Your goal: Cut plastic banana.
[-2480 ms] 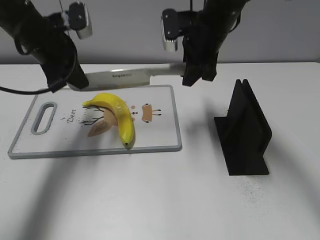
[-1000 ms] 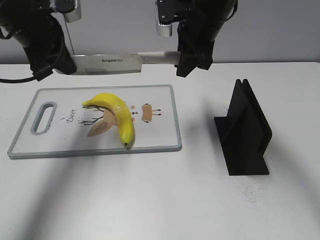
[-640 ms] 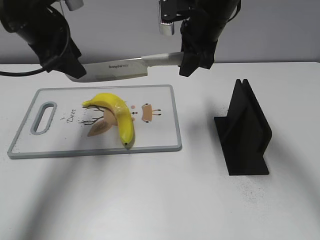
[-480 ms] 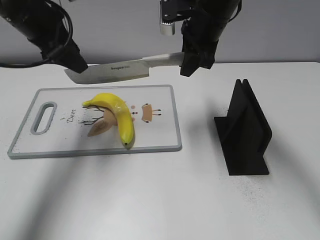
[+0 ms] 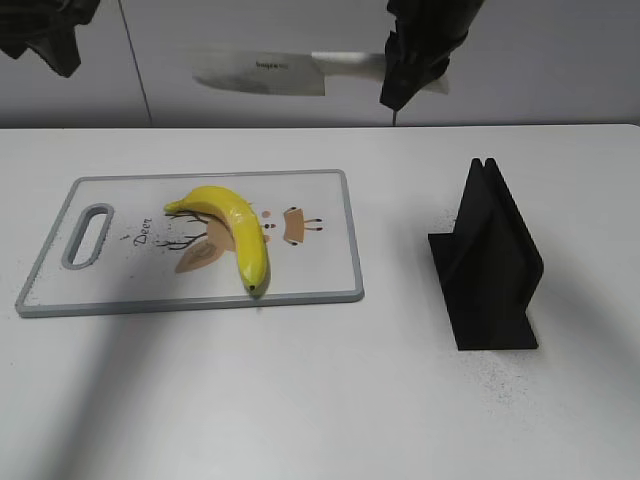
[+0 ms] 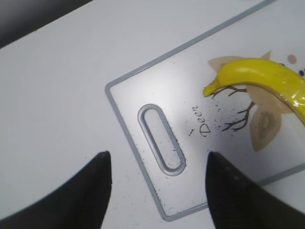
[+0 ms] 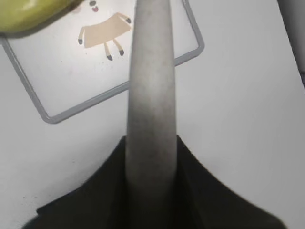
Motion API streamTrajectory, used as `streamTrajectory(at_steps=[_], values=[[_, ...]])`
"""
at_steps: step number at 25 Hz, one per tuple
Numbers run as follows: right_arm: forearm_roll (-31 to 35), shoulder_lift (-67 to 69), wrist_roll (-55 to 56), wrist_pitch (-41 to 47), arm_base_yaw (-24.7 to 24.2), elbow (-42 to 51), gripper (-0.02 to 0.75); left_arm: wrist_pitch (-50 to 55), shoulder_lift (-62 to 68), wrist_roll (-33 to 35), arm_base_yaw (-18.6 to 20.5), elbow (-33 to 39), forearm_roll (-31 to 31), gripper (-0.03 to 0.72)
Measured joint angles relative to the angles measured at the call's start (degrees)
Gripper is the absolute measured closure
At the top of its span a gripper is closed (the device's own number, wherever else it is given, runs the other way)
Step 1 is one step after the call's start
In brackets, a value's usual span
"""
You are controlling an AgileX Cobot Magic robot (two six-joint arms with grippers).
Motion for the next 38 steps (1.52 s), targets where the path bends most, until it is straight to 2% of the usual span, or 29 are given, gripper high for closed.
streamTrajectory(at_steps=[4, 11, 18, 27, 32, 38], values=[[-0.30, -2.09, 12.29, 0.00, 0.00, 0.00, 0.547, 0.95, -0.19, -7.31, 1.55, -0.26, 1.02, 0.095], [-1.23, -8.14, 31.29, 0.03, 0.00, 5.53, 0.548, 0.91, -4.98, -9.40, 3.19, 1.97, 0.29, 0.099], [-1.43, -22.35, 42.71, -0.44, 0.00, 23.55, 0.548, 1.14, -18.78, -9.77, 3.58, 18.18, 0.00, 0.099], [-3.00, -39.94, 54.42, -12.02, 0.00, 49.07, 0.548, 1.20, -36.69, -10.13, 3.58, 37.38, -0.13, 0.099], [-5.36, -47.96, 61.20, -17.24, 0.00, 58.27, 0.548, 1.28, -46.51, -10.13, 3.58, 46.67, -0.13, 0.102], [-8.10, -52.14, 67.55, -18.23, 0.00, 64.49, 0.548, 1.32, -59.84, -10.15, 3.58, 56.00, -0.18, 0.103]])
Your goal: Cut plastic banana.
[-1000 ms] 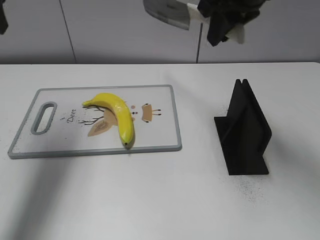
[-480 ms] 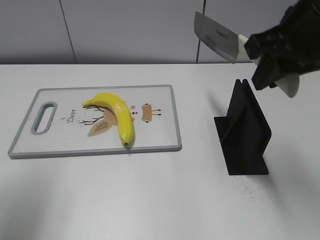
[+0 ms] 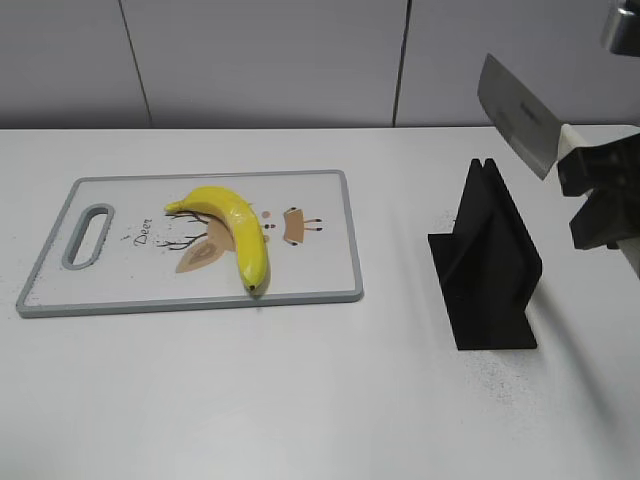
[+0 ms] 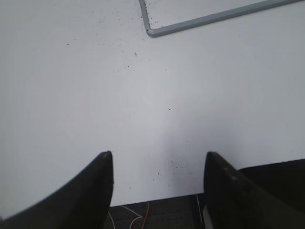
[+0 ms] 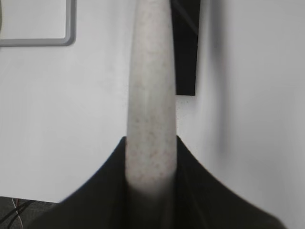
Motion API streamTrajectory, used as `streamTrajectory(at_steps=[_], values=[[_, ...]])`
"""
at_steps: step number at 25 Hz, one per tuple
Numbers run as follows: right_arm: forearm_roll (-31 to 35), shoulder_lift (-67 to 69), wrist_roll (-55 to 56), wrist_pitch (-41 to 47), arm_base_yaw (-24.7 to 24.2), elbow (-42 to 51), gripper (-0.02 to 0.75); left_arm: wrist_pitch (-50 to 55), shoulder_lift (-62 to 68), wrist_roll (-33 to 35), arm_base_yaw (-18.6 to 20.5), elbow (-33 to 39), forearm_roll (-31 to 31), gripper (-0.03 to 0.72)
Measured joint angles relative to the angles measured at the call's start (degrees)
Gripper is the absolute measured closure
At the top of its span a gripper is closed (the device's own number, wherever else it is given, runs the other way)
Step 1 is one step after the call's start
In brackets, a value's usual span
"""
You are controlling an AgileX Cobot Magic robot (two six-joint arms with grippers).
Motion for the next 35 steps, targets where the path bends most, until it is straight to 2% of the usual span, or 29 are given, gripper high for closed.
streamTrajectory(at_steps=[11, 20, 26, 35], values=[[-0.89, 0.00, 2.57, -1.48, 0.00, 1.95, 0.548, -1.24, -27.02, 0.00, 0.00, 13.36, -2.10, 0.120], [-1.43, 3.52, 2.71, -1.96, 0.00, 1.95, 0.548, -2.11, -40.76, 0.00, 0.00, 14.49, -2.10, 0.123], [-1.98, 4.56, 2.83, -3.03, 0.00, 1.95, 0.548, -6.39, -44.38, 0.00, 0.00, 16.60, -2.10, 0.127], [-2.17, 4.62, 2.70, -4.26, 0.00, 1.95, 0.548, -7.05, -44.38, 0.00, 0.00, 16.80, -2.12, 0.133]])
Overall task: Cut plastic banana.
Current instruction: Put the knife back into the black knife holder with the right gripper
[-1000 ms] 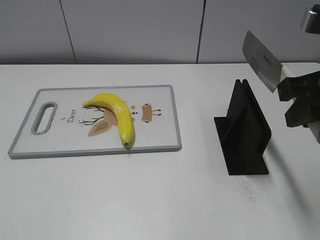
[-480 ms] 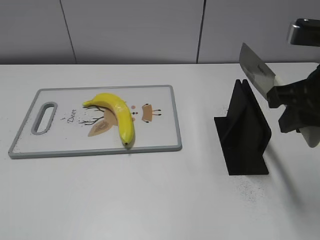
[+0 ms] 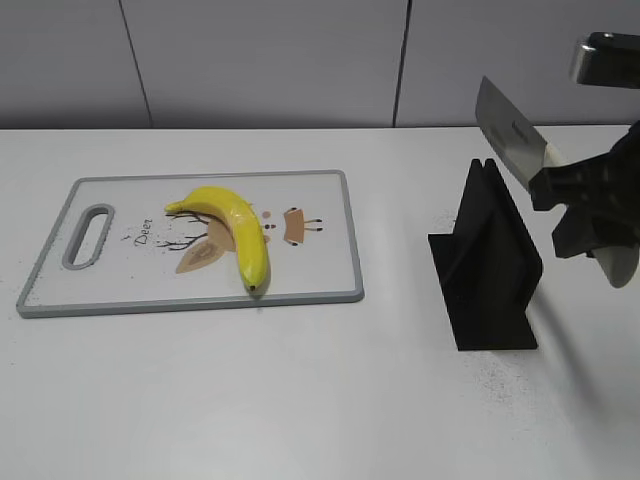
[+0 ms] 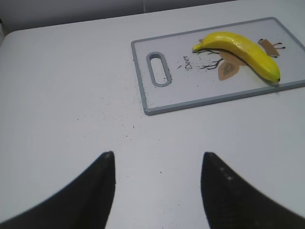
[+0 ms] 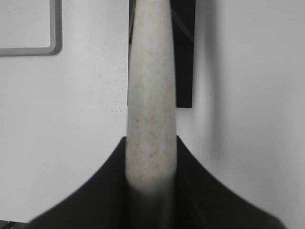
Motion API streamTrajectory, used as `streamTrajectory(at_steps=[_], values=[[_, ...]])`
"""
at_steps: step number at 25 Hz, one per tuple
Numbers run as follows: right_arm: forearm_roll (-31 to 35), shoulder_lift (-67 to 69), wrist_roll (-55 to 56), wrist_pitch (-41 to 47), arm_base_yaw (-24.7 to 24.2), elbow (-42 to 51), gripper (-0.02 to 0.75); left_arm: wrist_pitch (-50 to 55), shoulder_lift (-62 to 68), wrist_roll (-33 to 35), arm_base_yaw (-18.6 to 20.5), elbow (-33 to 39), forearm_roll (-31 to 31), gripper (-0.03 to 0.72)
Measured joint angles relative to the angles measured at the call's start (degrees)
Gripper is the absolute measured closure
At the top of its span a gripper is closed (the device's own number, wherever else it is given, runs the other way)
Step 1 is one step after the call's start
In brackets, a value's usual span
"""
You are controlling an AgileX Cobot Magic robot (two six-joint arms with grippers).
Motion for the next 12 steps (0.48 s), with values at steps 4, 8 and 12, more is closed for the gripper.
streamTrajectory(at_steps=[4, 8, 12], values=[[0.00, 0.00, -0.10, -0.66, 0.00, 0.00, 0.548, -0.05, 0.00, 0.00, 0.00, 0.00, 0.00, 0.135], [0.00, 0.00, -0.12, -0.70, 0.00, 0.00, 0.548, -0.05, 0.00, 0.00, 0.00, 0.00, 0.00, 0.135], [0.00, 0.05, -0.28, -1.00, 0.00, 0.00, 0.548, -0.05, 0.00, 0.00, 0.00, 0.00, 0.00, 0.135]])
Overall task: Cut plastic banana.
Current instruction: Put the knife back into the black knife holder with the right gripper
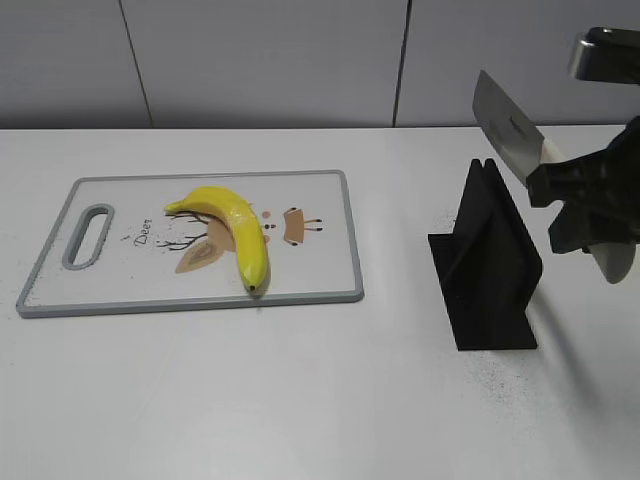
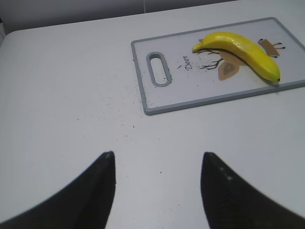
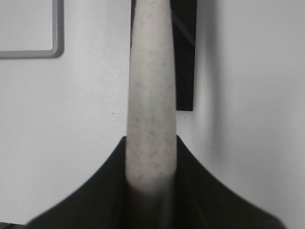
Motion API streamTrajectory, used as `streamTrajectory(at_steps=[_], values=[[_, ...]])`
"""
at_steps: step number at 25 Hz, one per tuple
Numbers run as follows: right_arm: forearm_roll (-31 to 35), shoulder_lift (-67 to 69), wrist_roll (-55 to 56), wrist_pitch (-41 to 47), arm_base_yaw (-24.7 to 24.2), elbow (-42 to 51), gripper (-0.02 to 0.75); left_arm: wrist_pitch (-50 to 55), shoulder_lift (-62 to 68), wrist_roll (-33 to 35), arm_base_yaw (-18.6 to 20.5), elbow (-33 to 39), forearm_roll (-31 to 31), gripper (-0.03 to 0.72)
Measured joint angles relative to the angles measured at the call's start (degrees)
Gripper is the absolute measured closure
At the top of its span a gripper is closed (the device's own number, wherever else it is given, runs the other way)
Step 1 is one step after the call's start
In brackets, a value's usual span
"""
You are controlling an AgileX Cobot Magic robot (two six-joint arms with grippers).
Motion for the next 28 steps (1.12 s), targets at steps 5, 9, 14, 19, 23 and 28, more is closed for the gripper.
streamTrajectory(at_steps=[5, 9, 14, 19, 23, 28], values=[[0.00, 3.02, -0.08, -0.18, 0.00, 0.00, 0.548, 0.00, 0.00, 0.00, 0.00, 0.00, 0.00, 0.135], [-0.13, 6.13, -0.19, -0.23, 0.00, 0.00, 0.548, 0.00, 0.00, 0.00, 0.00, 0.00, 0.00, 0.135], [-0.19, 7.88, -0.25, -0.30, 0.00, 0.00, 0.548, 0.00, 0.00, 0.00, 0.00, 0.00, 0.00, 0.135], [2.15, 8.12, -1.46, 0.88, 0.00, 0.00, 0.535, 0.00, 0.00, 0.00, 0.00, 0.00, 0.00, 0.135], [2.86, 8.12, -2.12, 0.88, 0.00, 0.00, 0.225, 0.00, 0.00, 0.00, 0.00, 0.00, 0.00, 0.136], [3.03, 8.12, -2.25, 0.88, 0.00, 0.00, 0.114, 0.00, 0.00, 0.00, 0.00, 0.00, 0.00, 0.136]])
